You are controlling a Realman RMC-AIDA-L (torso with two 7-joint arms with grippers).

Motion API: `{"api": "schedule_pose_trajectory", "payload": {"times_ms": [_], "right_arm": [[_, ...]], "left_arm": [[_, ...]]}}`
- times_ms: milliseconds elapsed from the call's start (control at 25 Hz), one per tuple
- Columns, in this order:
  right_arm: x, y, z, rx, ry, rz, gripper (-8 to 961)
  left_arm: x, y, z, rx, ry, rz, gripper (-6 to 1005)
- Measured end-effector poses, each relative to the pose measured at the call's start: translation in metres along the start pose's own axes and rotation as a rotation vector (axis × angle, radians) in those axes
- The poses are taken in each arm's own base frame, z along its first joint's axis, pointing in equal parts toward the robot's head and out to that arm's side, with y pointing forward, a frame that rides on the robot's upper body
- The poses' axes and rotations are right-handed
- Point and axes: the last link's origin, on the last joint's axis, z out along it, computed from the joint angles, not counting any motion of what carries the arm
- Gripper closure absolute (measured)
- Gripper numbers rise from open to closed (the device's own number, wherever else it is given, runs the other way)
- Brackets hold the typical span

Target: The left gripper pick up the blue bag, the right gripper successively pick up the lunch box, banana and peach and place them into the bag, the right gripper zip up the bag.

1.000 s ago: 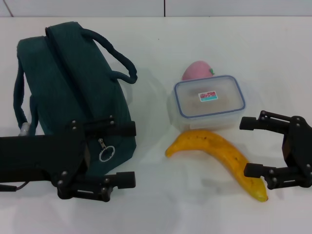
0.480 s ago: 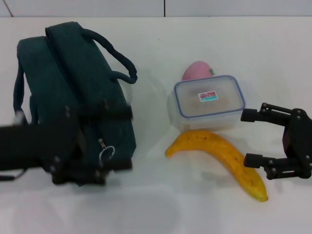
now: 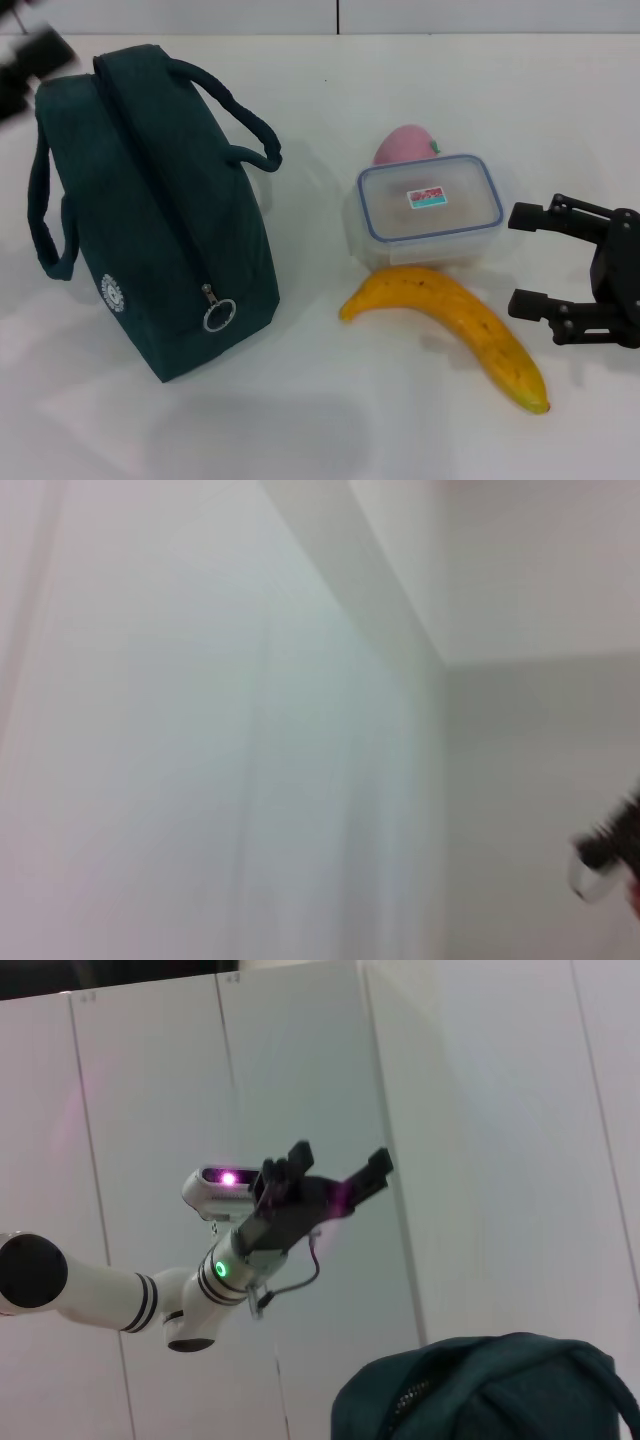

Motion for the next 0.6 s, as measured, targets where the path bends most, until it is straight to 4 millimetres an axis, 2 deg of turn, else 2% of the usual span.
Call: {"api": "schedule_pose_trajectory", "payload": {"times_ms": [120, 400, 600], "right_arm": [[0.002, 0.001, -0.001, 0.012, -0.001, 0.007, 67], [0.004, 0.0, -0.004, 0.038, -0.009, 0.013, 67], [0.004, 0.0, -0.005, 0.051, -0.013, 0.013, 67]], "left_arm": [[0.011, -0.015, -0.001, 0.054, 0.017, -0.005, 111], [0.026, -0.064, -0.005, 0.26, -0.12, -0.163, 111], [0.048, -0.091, -0.015, 0.44, -0.185, -0.241, 112]]}}
